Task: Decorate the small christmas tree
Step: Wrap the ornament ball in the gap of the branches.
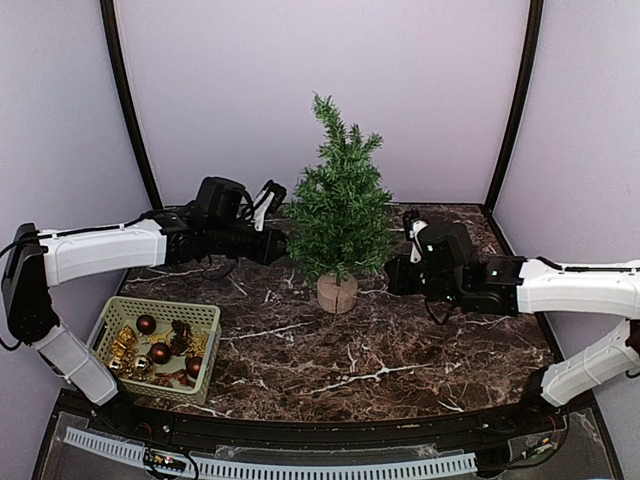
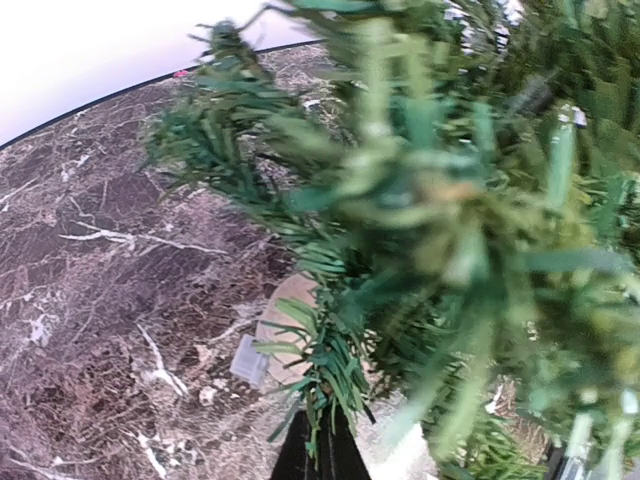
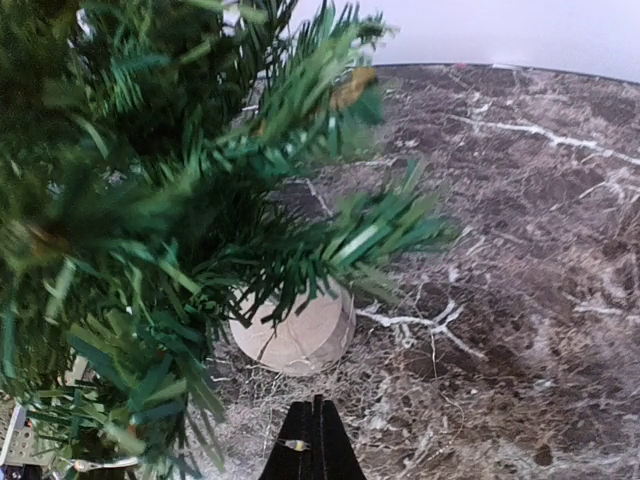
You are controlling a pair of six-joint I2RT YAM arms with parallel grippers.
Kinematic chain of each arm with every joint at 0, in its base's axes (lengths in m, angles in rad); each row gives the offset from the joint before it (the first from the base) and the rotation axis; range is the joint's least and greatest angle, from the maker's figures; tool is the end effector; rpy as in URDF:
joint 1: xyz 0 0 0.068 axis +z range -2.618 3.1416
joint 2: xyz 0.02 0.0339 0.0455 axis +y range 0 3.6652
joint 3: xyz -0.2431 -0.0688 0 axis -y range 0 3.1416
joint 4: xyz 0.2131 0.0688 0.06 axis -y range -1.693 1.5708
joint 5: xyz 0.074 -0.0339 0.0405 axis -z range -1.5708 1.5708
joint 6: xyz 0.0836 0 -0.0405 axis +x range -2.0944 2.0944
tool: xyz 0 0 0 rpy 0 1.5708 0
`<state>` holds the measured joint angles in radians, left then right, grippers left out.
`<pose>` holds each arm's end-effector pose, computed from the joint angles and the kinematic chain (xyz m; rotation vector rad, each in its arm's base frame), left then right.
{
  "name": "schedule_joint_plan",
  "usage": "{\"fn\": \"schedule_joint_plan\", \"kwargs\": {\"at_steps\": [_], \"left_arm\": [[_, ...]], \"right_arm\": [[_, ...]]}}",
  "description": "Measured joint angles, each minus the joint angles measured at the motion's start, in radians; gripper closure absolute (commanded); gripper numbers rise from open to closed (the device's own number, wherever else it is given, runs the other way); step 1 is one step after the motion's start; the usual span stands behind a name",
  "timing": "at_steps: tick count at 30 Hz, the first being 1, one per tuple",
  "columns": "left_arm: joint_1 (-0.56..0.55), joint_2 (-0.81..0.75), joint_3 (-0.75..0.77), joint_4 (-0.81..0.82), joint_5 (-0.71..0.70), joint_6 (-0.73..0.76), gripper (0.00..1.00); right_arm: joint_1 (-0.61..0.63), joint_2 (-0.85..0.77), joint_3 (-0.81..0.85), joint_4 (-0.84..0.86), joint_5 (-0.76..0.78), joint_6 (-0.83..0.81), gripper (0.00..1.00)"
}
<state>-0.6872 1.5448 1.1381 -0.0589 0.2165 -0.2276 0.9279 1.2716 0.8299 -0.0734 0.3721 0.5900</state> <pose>0.2763 -0.2500 0.2574 0.6194 2.0258 -0.7817 0.2035 0.2209 0.2341 -0.1248 2.0901 0.5508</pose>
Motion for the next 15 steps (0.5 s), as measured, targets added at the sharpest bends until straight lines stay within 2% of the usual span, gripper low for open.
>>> {"fn": "schedule_joint_plan", "kwargs": {"at_steps": [5,9,11,12,14,15], "left_arm": [[0.039,0.033,0.002,0.037,0.005,0.017,1.0],[0.056,0.053,0.012,0.05,0.005,0.035,0.84],[0.058,0.053,0.016,0.053,-0.002,0.047,0.73],[0.061,0.052,0.017,0.059,-0.006,0.051,0.64],[0.061,0.045,0.017,0.061,-0.018,0.061,0.52],[0.061,0.038,0.014,0.06,-0.023,0.062,0.49]], "right_arm": [[-0.001,0.055,-0.079,0.103,-0.112,0.05,1.0],[0.009,0.101,-0.101,0.163,-0.175,0.077,1.0],[0.014,0.111,-0.101,0.189,-0.19,0.082,1.0],[0.018,0.113,-0.101,0.206,-0.195,0.083,1.0],[0.023,0.113,-0.101,0.232,-0.201,0.085,1.0],[0.026,0.113,-0.101,0.246,-0.204,0.085,1.0]]}}
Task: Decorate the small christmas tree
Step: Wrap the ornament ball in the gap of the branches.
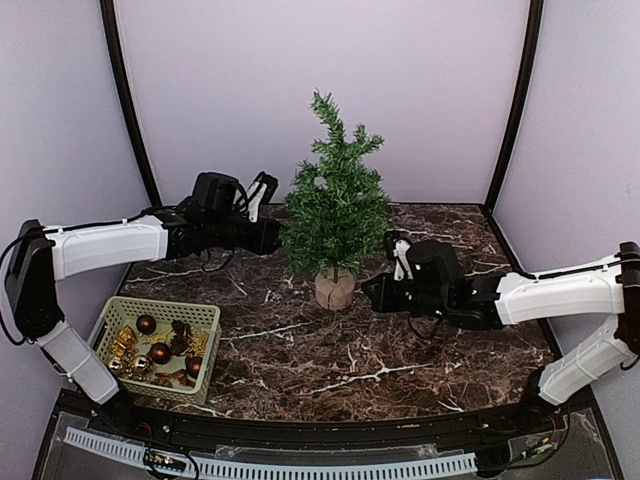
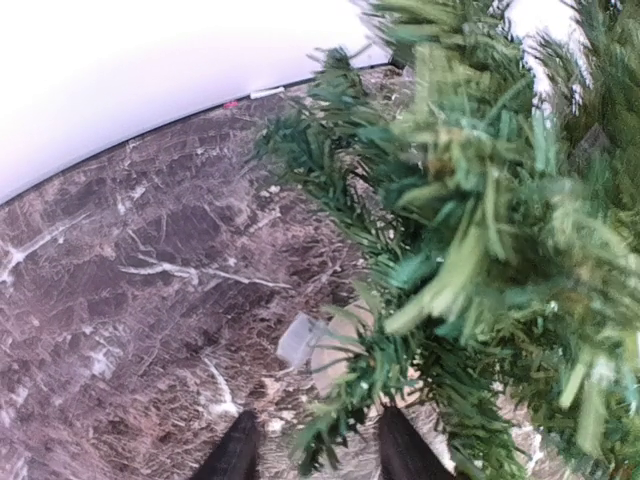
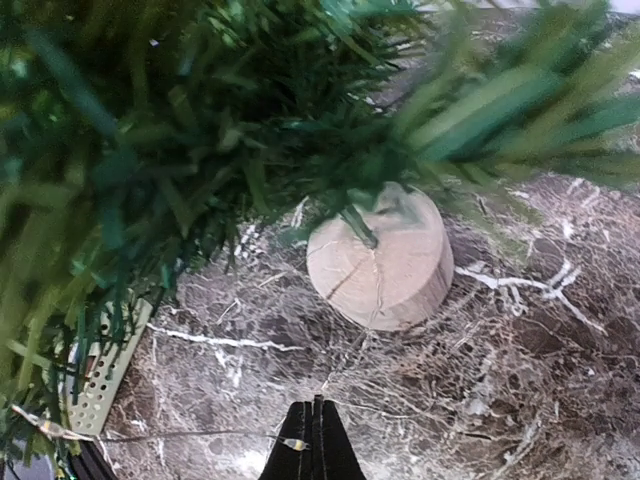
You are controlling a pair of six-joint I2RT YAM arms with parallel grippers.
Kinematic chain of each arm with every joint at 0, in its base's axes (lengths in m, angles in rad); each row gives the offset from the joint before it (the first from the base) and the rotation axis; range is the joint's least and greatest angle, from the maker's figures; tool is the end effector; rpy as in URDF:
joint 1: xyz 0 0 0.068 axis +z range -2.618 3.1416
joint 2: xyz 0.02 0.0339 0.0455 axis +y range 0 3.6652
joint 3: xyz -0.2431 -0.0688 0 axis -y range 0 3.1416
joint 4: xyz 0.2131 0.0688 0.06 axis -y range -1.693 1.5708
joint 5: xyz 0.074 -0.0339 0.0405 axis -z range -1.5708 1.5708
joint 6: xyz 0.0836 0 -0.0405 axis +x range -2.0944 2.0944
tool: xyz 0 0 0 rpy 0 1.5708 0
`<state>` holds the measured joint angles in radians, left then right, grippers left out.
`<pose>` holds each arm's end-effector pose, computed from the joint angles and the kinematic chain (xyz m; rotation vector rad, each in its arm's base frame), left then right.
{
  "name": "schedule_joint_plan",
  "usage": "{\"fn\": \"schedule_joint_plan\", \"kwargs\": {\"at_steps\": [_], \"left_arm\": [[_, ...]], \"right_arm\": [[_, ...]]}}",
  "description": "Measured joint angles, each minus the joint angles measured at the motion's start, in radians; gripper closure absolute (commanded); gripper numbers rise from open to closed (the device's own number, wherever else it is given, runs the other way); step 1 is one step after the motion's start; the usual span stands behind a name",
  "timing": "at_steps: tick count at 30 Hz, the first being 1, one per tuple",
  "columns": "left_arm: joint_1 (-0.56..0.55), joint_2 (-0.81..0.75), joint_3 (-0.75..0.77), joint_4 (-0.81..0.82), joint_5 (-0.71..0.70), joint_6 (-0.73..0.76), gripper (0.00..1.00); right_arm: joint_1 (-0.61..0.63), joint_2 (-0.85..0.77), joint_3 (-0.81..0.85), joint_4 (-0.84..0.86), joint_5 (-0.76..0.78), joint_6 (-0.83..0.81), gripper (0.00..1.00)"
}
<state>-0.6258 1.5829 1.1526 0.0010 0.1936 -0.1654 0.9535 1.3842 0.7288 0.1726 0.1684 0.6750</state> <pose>0.3014 -0.2377 0.2573 0.5943 1.9736 -0.6933 0.1960 0.2520 0.1975 -0.1898 2.1450 0.8214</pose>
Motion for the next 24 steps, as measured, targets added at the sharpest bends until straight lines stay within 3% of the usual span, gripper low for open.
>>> {"fn": "schedule_joint_plan", "kwargs": {"at_steps": [5,12,16,21,24], "left_arm": [[0.0,-0.111,-0.07,-0.008,-0.057,-0.002,0.3],[-0.07,-0.237,-0.116,-0.066,-0.084,-0.012,0.21],[-0.149,-0.256,-0.167,-0.058,-0.063,-0.053,0.18],[-0.158,-0.259,-0.257,-0.052,-0.037,-0.119,0.15],[-0.155,-0.246,-0.259,-0.035,-0.032,-0.142,0.21]], "right_arm": [[0.007,0.013,0.0,0.043,-0.001,0.0,1.0],[0.009,0.038,0.0,0.074,0.0,0.011,1.0],[0.016,0.048,0.003,0.075,0.003,0.012,1.0],[0.027,0.061,0.011,0.082,0.004,0.014,1.0],[0.03,0.067,0.012,0.084,0.004,0.014,1.0]]}}
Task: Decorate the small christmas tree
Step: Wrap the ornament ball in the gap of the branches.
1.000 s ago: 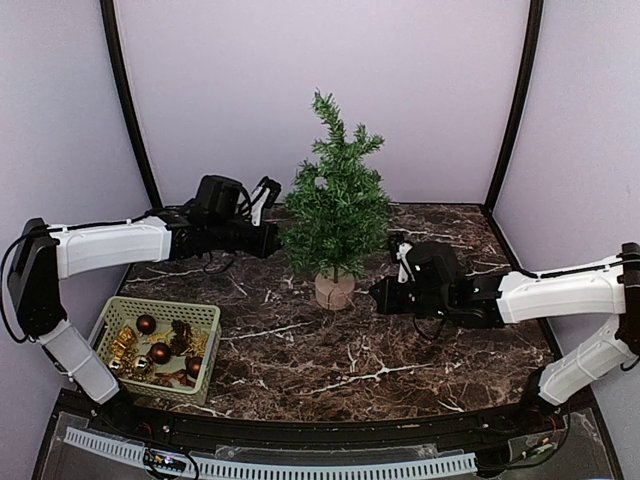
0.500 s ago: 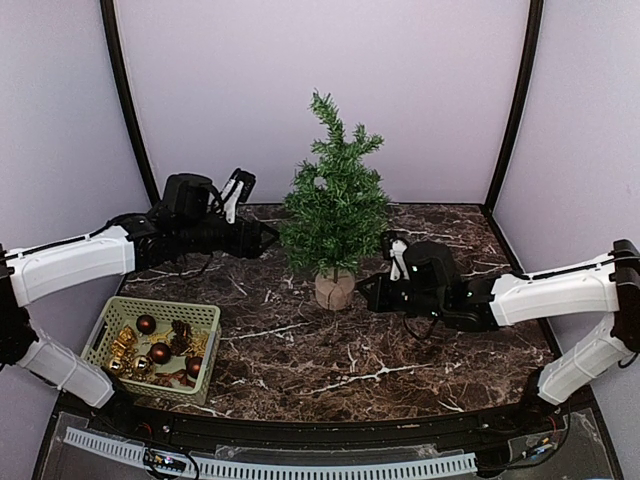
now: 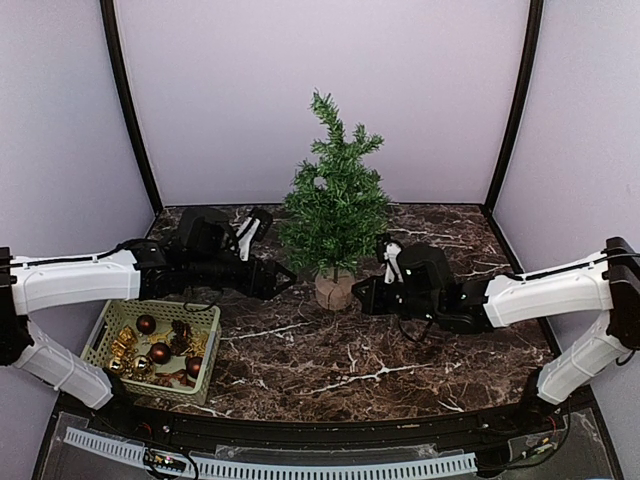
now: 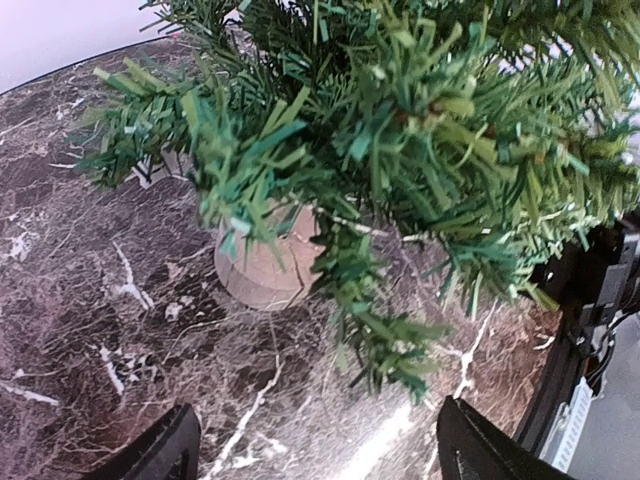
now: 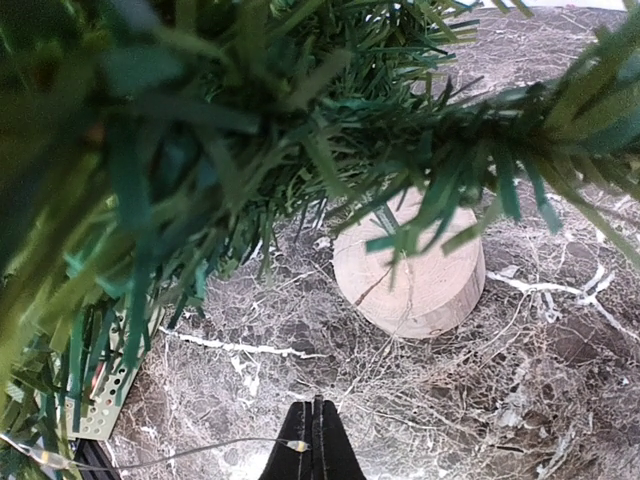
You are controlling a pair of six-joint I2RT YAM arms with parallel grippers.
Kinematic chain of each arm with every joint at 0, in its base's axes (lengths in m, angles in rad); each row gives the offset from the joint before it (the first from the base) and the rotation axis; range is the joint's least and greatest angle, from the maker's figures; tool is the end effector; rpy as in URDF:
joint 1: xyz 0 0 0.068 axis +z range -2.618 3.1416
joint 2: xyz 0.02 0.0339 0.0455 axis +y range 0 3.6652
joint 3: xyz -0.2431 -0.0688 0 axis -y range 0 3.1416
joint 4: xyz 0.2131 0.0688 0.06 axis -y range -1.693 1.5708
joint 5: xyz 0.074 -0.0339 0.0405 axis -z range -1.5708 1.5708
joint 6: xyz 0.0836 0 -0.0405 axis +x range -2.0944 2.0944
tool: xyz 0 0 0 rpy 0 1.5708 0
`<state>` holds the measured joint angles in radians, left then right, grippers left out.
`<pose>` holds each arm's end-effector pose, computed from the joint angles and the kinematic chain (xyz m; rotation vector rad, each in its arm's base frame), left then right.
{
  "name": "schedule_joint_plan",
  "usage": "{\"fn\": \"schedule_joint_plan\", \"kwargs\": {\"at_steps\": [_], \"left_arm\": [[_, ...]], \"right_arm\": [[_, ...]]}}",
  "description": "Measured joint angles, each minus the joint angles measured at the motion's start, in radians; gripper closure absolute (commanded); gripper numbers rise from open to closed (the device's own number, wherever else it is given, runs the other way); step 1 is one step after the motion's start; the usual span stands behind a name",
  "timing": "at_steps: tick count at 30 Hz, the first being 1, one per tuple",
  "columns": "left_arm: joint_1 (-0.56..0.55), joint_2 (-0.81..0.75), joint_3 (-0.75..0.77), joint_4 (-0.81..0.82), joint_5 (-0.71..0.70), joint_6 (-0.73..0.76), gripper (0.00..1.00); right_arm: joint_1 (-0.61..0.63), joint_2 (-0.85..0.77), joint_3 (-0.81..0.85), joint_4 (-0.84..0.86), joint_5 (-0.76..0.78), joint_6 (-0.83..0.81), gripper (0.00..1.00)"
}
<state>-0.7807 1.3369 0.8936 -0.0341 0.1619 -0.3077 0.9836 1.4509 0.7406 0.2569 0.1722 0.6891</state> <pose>0.2185 -0.2354 0.2409 0.6059 2.0619 -0.8253 0.1960 0.2686 0.1929 -0.1987 2.1230 0.8647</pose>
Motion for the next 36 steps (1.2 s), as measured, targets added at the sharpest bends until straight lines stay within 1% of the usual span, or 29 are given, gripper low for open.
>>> {"fn": "schedule_joint_plan", "kwargs": {"at_steps": [1,2,5,7,8,9,10,11,12,13,15,17,18,24,29,30,31,32,33,34,35,36], "left_arm": [[0.0,0.003,0.0,0.011,0.003,-0.008,0.24],[0.0,0.006,0.0,0.023,0.005,-0.015,0.29],[0.0,0.017,0.0,0.05,0.011,-0.027,0.36],[0.0,0.026,0.001,0.069,0.016,-0.035,0.47],[0.0,0.029,0.001,0.075,0.018,-0.039,0.5],[0.0,0.034,0.001,0.083,0.021,-0.045,0.58],[0.0,0.039,0.002,0.094,0.024,-0.045,0.63],[0.0,0.042,0.002,0.1,0.026,-0.055,0.71],[0.0,0.046,0.002,0.108,0.029,-0.053,0.75],[0.0,0.049,0.002,0.115,0.03,-0.064,0.84],[0.009,0.053,0.002,0.122,0.031,-0.079,0.94],[0.026,0.053,0.003,0.126,0.031,-0.092,1.0],[0.044,0.053,0.003,0.132,0.029,-0.102,1.0],[0.127,0.053,0.002,0.178,0.061,-0.137,1.0],[0.174,0.078,0.011,0.19,0.105,-0.111,1.0],[0.184,0.09,0.019,0.19,0.114,-0.101,0.97],[0.196,0.102,0.027,0.192,0.121,-0.09,0.93],[0.208,0.113,0.035,0.192,0.129,-0.079,0.79],[0.215,0.119,0.04,0.192,0.131,-0.068,0.69],[0.224,0.127,0.047,0.19,0.133,-0.055,0.48],[0.229,0.13,0.055,0.185,0.132,-0.04,0.35],[0.232,0.131,0.06,0.179,0.13,-0.024,0.32]], "right_arm": [[0.0,0.0,0.0,0.0,0.0,0.0,1.0],[0.001,0.002,0.0,0.001,0.0,0.0,1.0],[0.003,0.005,0.001,0.002,0.0,0.0,1.0],[0.005,0.006,0.002,0.002,0.0,0.0,1.0],[0.006,0.006,0.002,0.003,0.0,0.0,1.0],[0.007,0.006,0.002,0.003,0.0,0.0,1.0],[0.008,0.006,0.002,0.004,0.0,0.0,1.0],[0.008,0.006,0.003,0.004,0.001,-0.001,1.0],[0.009,0.006,0.003,0.004,0.003,-0.001,1.0],[0.01,0.006,0.005,0.005,0.004,-0.001,1.0],[0.012,0.006,0.009,0.005,0.005,-0.004,1.0],[0.018,0.007,0.016,0.004,0.008,-0.009,1.0],[0.023,0.008,0.02,0.004,0.01,-0.013,1.0],[0.071,0.029,0.047,0.01,0.016,-0.023,1.0],[0.117,0.069,0.082,0.038,0.04,-0.02,1.0],[0.121,0.077,0.086,0.048,0.05,-0.014,1.0],[0.125,0.084,0.088,0.056,0.059,-0.006,1.0],[0.126,0.089,0.088,0.062,0.069,0.001,1.0],[0.126,0.092,0.088,0.065,0.078,0.006,1.0],[0.126,0.093,0.088,0.068,0.084,0.009,1.0],[0.126,0.093,0.088,0.075,0.092,0.011,1.0],[0.126,0.093,0.089,0.085,0.098,0.013,1.0]]}}
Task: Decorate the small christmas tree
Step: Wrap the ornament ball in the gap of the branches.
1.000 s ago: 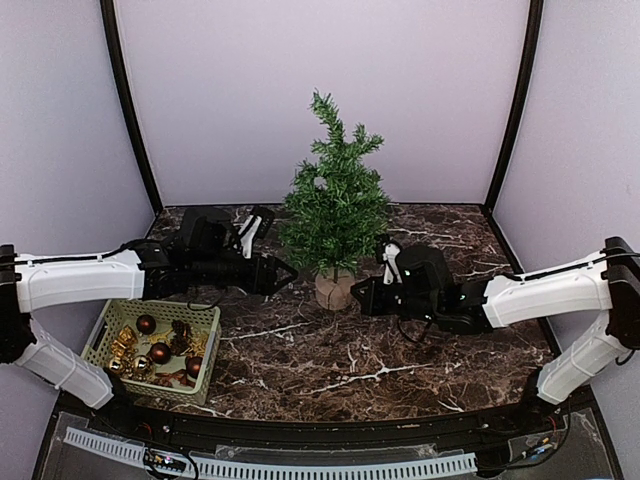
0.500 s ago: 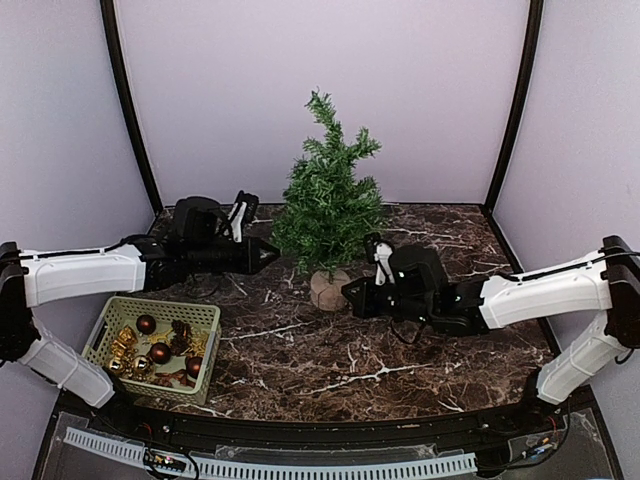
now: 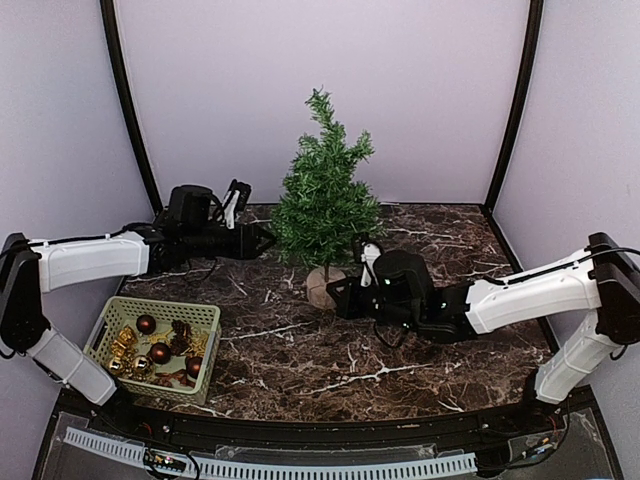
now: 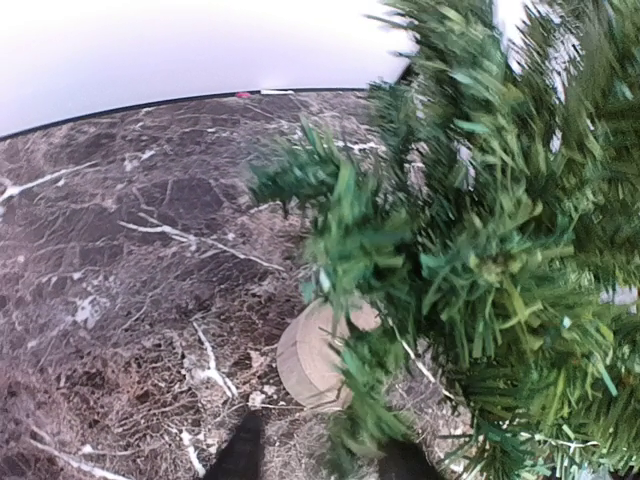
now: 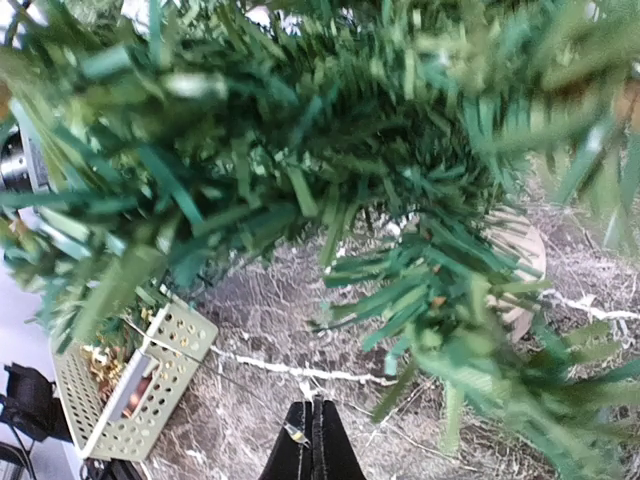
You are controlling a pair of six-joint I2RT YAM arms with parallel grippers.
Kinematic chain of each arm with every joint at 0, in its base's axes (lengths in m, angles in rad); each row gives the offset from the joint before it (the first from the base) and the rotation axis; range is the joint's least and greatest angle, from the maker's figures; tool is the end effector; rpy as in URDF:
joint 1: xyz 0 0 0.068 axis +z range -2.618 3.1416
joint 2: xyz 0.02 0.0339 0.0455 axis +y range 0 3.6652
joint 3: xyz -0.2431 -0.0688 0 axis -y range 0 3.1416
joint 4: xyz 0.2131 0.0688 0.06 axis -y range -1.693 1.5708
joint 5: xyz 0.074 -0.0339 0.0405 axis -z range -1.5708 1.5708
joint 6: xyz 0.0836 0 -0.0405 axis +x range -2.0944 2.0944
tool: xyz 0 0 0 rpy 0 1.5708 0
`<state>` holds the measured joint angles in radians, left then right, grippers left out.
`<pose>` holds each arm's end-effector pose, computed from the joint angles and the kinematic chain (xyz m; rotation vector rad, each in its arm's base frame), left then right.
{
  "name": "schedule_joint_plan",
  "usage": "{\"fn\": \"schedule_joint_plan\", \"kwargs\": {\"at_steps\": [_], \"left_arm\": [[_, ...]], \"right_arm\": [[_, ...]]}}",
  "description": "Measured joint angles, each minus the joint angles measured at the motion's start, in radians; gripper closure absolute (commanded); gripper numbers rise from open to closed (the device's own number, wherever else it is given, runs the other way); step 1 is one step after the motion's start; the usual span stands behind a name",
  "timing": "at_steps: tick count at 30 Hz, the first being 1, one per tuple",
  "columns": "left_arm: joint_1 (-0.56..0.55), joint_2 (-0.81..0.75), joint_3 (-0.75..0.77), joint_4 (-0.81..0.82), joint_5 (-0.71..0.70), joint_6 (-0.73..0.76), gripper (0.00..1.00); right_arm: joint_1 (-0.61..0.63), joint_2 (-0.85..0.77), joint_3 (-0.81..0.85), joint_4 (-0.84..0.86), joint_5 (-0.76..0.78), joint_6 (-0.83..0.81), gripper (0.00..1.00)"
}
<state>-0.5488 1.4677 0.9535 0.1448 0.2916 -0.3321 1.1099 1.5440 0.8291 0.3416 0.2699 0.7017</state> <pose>0.2892 -0.2050 0.2471 0.4192 1.9801 -0.8557 0.1790 0.3104 0.2058 -0.2285 2.0363 0.9246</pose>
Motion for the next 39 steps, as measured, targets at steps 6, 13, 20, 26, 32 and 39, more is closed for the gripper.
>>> {"fn": "schedule_joint_plan", "kwargs": {"at_steps": [6,13,20,26,32,39], "left_arm": [[0.006,-0.105,0.013,-0.134,-0.087,0.082,0.29],[-0.093,-0.309,0.031,-0.233,-0.15,0.078,0.39],[-0.273,-0.279,0.011,-0.232,-0.176,-0.027,0.49],[-0.288,-0.25,-0.03,-0.178,-0.184,-0.1,0.4],[-0.302,-0.209,-0.036,-0.093,-0.152,-0.127,0.34],[-0.312,-0.111,-0.013,-0.08,-0.126,-0.128,0.37]], "right_arm": [[0.0,-0.017,0.009,0.017,0.022,0.003,1.0],[0.0,-0.024,0.024,0.009,0.057,0.003,1.0],[0.0,-0.024,0.024,-0.001,0.094,0.011,1.0],[0.0,-0.024,0.024,-0.002,0.098,0.014,1.0],[0.0,-0.02,0.028,-0.006,0.104,0.015,1.0],[0.0,-0.016,0.037,-0.006,0.105,0.018,1.0]]}}
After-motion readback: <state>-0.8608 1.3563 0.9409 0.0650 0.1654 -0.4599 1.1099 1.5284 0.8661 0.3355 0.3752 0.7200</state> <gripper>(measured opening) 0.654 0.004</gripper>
